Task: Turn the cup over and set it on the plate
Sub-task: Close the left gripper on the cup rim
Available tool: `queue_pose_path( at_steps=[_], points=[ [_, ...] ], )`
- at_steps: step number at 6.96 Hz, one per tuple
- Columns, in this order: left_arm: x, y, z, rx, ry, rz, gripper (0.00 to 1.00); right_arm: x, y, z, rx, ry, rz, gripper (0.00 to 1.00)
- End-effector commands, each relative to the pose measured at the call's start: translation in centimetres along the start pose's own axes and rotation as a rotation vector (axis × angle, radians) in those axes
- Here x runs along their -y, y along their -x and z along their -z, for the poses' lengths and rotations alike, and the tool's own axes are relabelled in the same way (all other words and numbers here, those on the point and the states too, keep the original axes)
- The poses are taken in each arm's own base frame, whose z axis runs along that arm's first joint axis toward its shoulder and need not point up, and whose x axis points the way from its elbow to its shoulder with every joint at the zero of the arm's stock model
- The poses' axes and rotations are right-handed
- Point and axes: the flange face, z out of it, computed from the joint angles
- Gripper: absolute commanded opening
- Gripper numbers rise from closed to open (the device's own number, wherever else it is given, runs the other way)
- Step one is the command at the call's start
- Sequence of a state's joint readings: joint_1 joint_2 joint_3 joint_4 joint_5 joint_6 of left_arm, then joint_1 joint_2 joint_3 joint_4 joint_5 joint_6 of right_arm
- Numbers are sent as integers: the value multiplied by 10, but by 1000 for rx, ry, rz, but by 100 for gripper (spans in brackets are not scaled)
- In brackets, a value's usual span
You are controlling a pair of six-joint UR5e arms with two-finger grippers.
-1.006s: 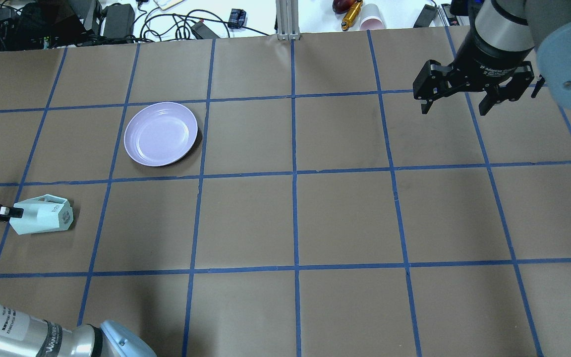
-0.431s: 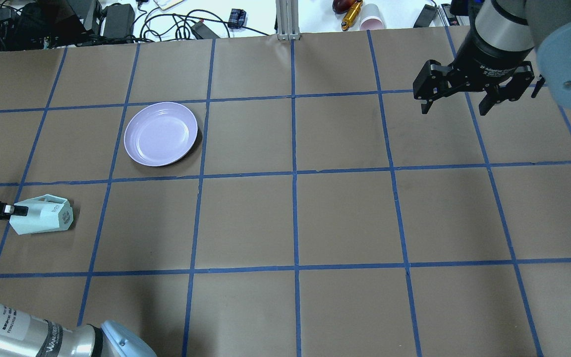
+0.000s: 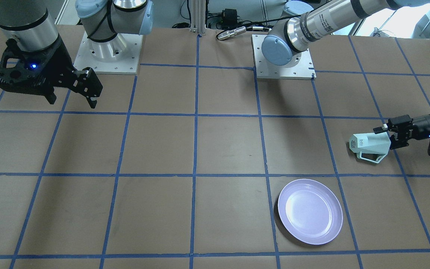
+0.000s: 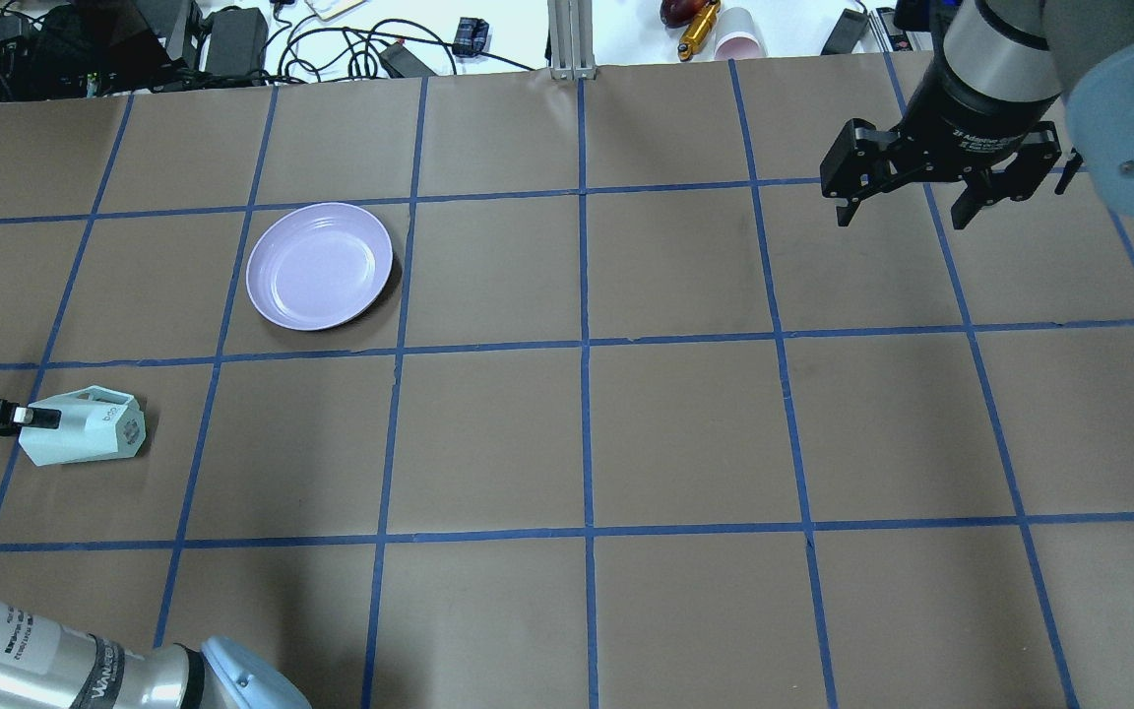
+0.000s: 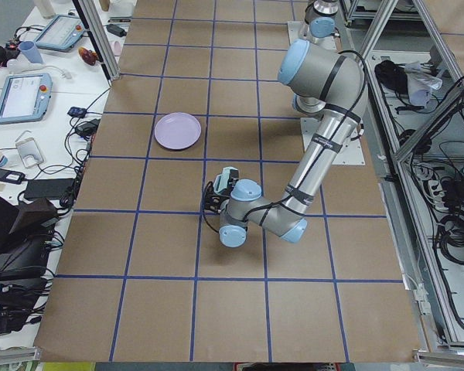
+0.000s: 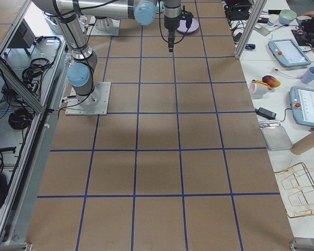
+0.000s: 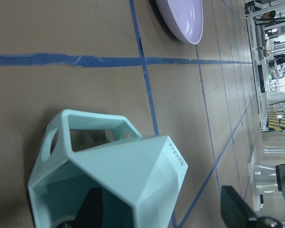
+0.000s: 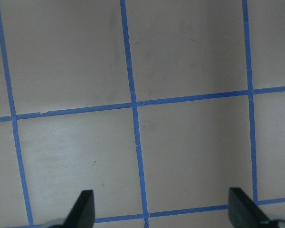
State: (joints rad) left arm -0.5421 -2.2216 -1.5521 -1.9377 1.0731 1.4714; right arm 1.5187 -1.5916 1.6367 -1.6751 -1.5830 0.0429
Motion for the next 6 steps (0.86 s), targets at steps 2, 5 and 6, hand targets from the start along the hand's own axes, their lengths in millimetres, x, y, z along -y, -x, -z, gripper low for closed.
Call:
queue_pose_path(
  at_steps=[2, 5, 6],
  points=[
    [1, 2, -1, -25, -14, 5, 87, 0, 0, 0, 1, -1, 0, 100],
    [3, 2, 3, -17, -17, -4, 60, 0, 0, 0, 0, 1, 0, 100],
    [3, 2, 3, -17, -17, -4, 38, 0, 0, 0, 0, 1, 0, 100]
  ],
)
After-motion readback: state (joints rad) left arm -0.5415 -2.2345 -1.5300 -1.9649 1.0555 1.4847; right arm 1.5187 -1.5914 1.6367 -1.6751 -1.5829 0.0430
